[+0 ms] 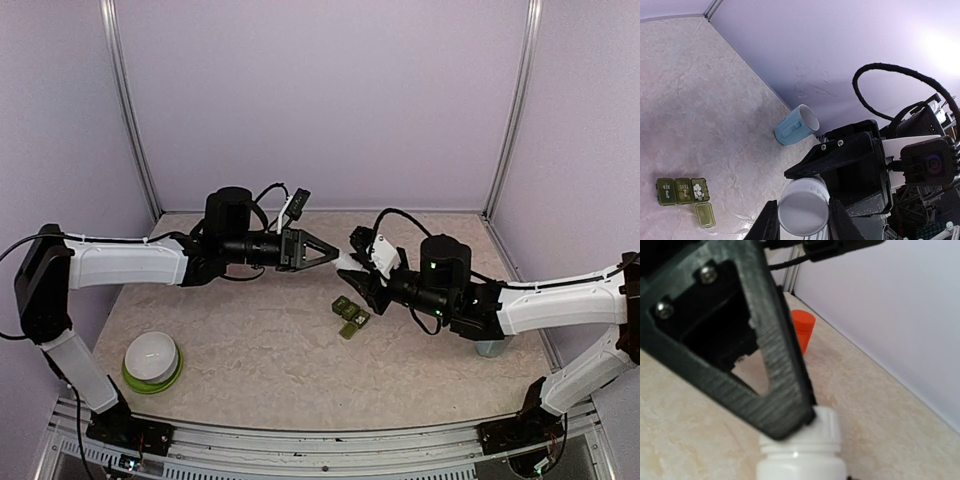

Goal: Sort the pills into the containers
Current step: Screw the lid of the pill bottle onto the pill bottle.

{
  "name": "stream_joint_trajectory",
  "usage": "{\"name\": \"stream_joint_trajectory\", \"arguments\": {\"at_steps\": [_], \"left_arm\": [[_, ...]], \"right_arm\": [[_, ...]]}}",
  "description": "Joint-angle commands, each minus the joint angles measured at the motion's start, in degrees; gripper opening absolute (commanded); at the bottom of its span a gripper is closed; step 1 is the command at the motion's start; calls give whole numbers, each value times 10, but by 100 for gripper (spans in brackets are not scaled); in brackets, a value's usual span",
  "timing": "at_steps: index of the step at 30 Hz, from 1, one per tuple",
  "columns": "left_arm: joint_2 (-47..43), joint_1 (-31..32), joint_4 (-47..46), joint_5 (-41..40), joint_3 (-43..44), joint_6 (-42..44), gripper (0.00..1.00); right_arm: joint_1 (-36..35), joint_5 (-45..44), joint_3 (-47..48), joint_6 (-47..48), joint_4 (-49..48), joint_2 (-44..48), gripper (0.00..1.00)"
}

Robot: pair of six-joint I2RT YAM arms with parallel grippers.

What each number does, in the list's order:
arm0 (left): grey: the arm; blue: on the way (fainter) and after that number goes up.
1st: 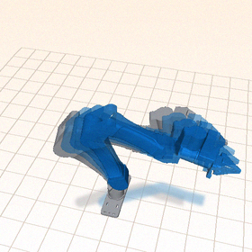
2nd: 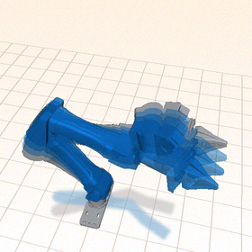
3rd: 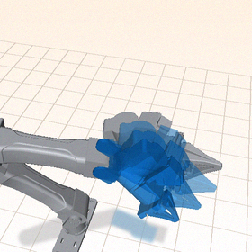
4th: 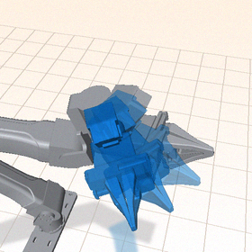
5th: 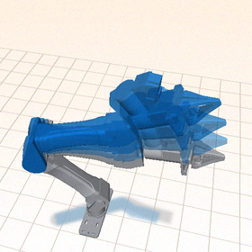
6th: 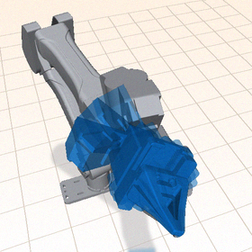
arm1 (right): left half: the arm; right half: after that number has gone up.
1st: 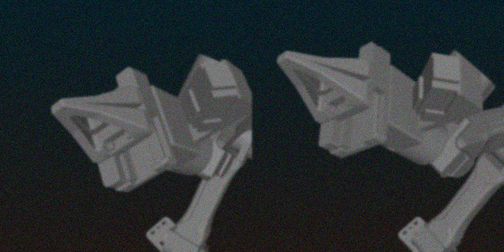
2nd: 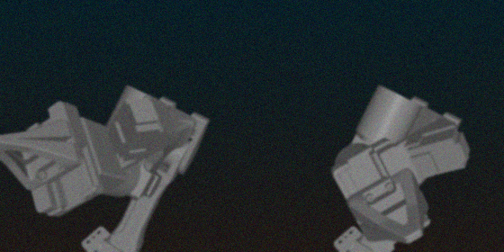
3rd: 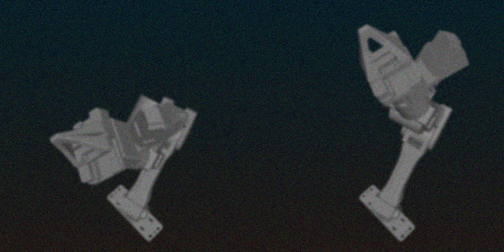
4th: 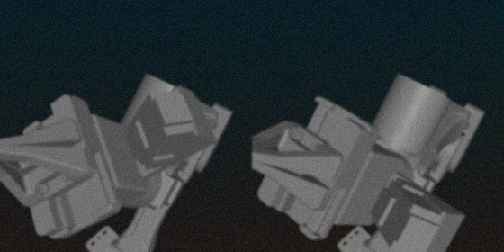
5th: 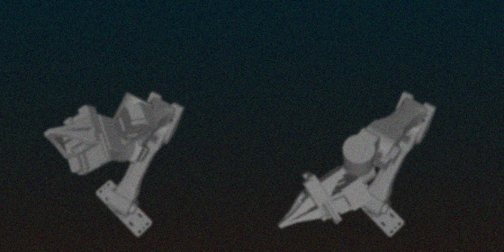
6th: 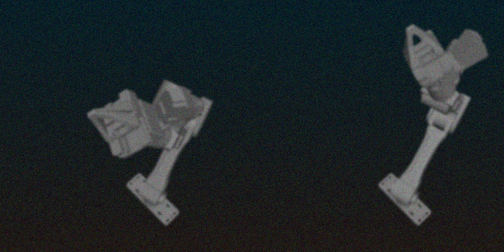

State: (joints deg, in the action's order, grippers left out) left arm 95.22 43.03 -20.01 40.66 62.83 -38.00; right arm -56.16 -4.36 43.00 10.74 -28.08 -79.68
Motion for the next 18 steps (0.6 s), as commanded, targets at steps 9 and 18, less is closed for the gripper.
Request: {"name": "stream_joint_trajectory", "arguments": {"at_steps": [9, 18], "left_arm": [[-8, 19, -142, 108, -33, 35, 10], [-29, 27, -158, 126, -48, 54, 9]], "right_arm": [[24, 148, 6, -157, -8, 29, 10], [85, 274, -10, -278, -49, 23, 10]]}}
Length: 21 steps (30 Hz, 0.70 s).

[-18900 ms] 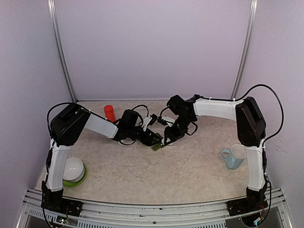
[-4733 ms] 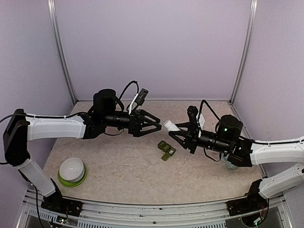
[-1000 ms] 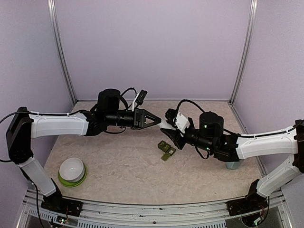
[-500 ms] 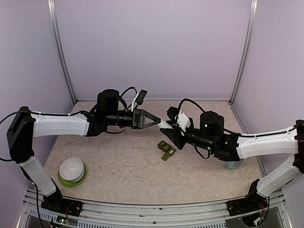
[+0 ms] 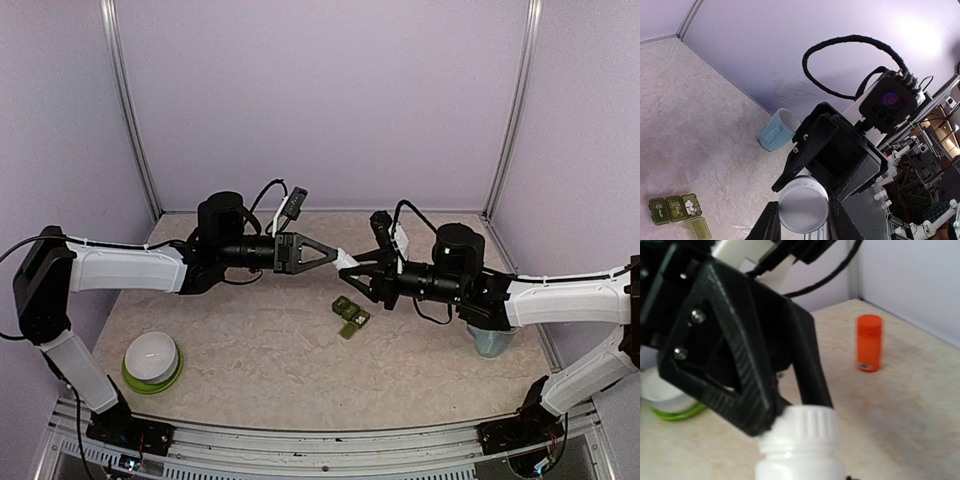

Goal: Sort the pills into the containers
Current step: Screw the lid of the pill bottle onto the pill bottle.

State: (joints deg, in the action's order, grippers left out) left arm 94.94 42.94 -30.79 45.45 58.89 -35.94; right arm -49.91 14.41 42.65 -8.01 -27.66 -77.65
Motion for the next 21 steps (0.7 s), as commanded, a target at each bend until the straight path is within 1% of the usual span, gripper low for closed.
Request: {"name": "stream_joint_trajectory", "arguments": {"at_steps": [1, 6, 8, 11, 17, 21], "left_arm": [[-27, 28, -49, 77, -9, 34, 9], [-24, 26, -40, 67, -5, 28, 10], [-20, 24, -27, 56, 1, 25, 24], [-16, 22, -6, 47, 10, 27, 40], [-18, 17, 2, 33, 13, 28, 44], [-18, 14, -1, 25, 12, 26, 44]], "right_arm": [[24, 91, -8, -93, -57, 2, 10], [25, 84, -6, -84, -50, -3, 11], [25, 78, -4, -78, -46, -5, 10], [25, 70, -2, -68, -39, -5, 10], [25, 59, 2, -55, -28, -5, 10], [25, 56, 0, -53, -28, -5, 10]]}}
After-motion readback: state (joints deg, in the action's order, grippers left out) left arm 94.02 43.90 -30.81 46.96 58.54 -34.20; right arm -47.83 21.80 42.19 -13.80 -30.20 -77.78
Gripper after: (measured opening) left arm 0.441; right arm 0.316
